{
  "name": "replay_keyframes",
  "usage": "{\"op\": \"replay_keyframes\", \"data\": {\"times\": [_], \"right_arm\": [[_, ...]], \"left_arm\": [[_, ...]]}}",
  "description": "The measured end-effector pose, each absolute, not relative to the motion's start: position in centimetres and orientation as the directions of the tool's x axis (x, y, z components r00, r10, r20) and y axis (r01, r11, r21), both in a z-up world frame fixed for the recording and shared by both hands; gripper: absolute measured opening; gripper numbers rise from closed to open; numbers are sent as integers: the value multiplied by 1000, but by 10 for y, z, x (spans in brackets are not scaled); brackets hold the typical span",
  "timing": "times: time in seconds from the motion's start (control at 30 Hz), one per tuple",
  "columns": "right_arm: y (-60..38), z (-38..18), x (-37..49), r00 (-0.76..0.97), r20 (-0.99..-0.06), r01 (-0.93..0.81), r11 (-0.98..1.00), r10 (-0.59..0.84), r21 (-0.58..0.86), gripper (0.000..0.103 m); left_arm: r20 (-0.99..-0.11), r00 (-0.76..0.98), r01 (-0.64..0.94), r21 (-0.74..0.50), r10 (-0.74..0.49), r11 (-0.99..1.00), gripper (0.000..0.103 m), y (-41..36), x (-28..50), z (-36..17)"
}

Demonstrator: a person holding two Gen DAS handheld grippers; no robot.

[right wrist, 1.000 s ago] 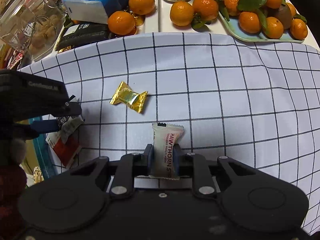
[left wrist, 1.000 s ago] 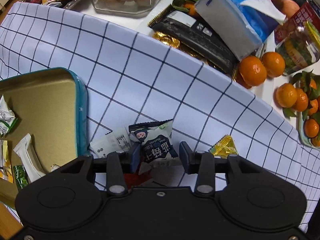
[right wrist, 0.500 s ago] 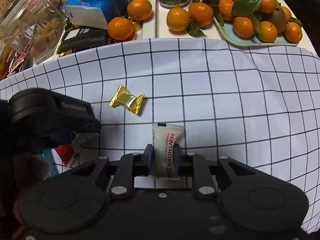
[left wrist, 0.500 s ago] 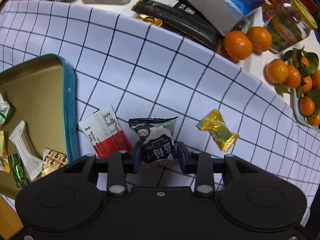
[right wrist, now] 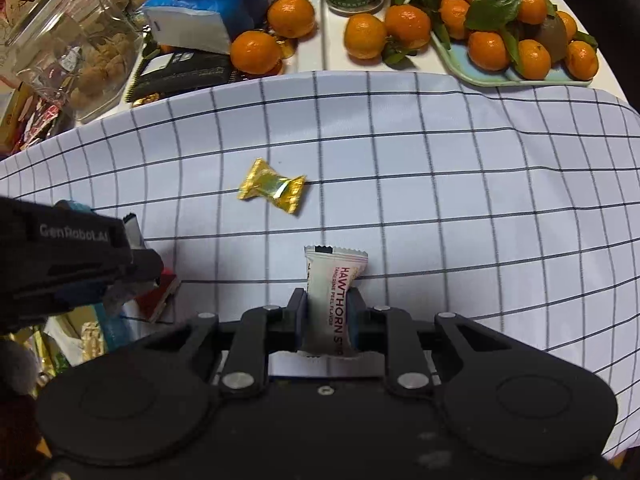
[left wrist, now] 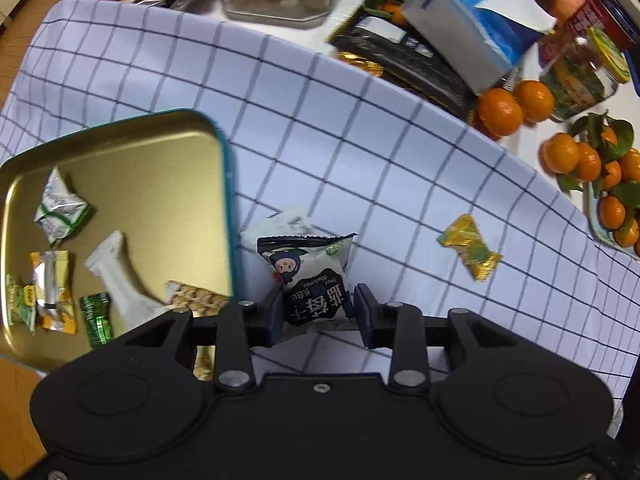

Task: Organize snacks
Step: 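Carry the milk pack left and Hawthorn candy right toward the gold tray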

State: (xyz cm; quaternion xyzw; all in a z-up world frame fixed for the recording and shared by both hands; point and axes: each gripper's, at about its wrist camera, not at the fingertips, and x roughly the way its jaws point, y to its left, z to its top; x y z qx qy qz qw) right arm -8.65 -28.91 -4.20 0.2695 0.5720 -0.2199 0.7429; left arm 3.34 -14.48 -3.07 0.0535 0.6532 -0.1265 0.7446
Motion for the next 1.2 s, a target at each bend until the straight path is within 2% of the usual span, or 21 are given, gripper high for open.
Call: {"op": "replay_keyframes", "data": {"times": [0.4, 0.63, 1.2], "right_arm": [[-232, -25, -74, 295, -955, 599, 779, 1, 186, 22], [-202, -23, -67, 290, -957, 574, 801, -7, 168, 22], [-170, -11, -49, 356, -934, 524, 826, 8, 206, 22]], "left_arm": [[-981, 162, 168, -76, -104, 983, 45, -53, 47, -8], [-981, 193, 161, 1, -31, 987, 45, -21, 48, -11], [-981, 195, 97, 20, 0, 995, 45, 10, 65, -37]]}}
